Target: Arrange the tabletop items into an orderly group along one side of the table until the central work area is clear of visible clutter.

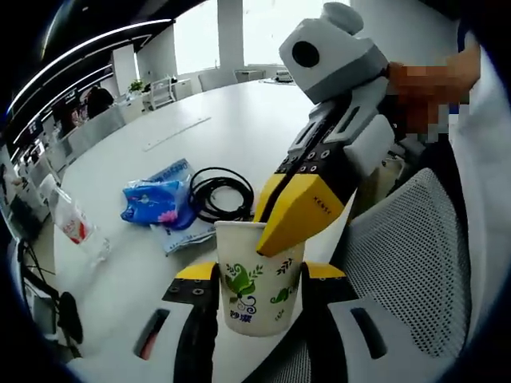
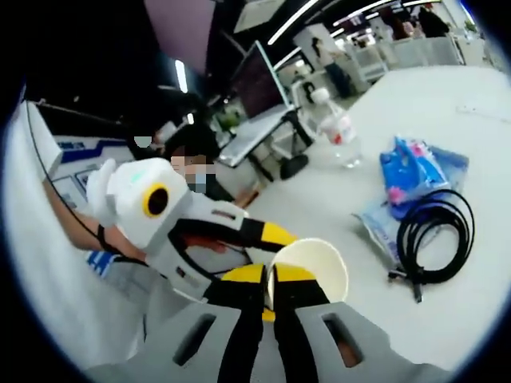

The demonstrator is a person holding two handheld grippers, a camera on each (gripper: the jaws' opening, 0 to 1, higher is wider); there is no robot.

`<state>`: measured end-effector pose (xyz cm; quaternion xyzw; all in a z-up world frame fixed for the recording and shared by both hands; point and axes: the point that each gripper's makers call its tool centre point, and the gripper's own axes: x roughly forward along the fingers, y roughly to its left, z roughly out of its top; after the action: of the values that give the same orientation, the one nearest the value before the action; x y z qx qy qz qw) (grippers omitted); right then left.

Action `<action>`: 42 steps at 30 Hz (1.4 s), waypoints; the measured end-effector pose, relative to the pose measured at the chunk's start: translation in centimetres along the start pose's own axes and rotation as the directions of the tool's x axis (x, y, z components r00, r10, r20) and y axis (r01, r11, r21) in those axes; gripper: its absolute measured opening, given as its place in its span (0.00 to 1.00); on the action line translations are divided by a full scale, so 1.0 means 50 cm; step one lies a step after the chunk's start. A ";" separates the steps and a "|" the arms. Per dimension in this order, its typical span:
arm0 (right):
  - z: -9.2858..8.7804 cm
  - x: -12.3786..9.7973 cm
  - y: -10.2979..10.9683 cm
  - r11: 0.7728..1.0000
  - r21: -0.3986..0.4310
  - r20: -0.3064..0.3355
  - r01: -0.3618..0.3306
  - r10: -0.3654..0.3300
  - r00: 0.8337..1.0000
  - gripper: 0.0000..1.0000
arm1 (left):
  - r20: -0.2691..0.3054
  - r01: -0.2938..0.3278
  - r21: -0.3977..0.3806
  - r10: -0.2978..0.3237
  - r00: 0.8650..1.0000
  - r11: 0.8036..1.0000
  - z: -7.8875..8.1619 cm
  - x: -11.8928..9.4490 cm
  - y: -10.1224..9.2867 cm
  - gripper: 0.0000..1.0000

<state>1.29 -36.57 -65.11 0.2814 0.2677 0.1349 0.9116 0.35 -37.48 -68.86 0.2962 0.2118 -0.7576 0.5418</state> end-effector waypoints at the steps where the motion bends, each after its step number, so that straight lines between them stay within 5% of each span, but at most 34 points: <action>1: 0.000 0.001 0.000 1.000 0.000 0.000 0.000 0.000 1.000 0.00 | -0.001 -0.001 -0.003 0.001 1.000 1.000 -0.001 0.000 0.000 0.40; 14: -0.007 0.011 -0.006 0.999 -0.020 -0.024 0.030 -0.030 0.999 0.00 | 0.019 -0.035 -0.120 0.037 0.999 0.992 -0.023 -0.023 0.019 0.37; 26: 0.035 0.029 -0.028 0.994 -0.084 -0.034 0.067 -0.070 0.997 0.00 | 0.007 -0.054 -0.229 0.057 0.998 0.972 -0.065 -0.043 0.023 0.39; 35: 0.068 0.093 -0.017 0.979 -0.199 -0.086 0.039 -0.057 0.995 0.00 | 0.032 -0.136 -0.341 0.156 0.987 0.930 -0.072 -0.070 0.073 0.39; 42: 0.095 0.153 -0.029 0.946 -0.322 -0.144 0.041 -0.092 0.985 0.00 | 0.032 -0.183 -0.395 0.213 0.977 0.900 -0.090 -0.098 0.106 0.39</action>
<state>10.40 -36.81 -65.79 0.1103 0.3226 0.1671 0.9251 7.50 -32.90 -68.82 0.1744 0.3067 -0.6517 0.6714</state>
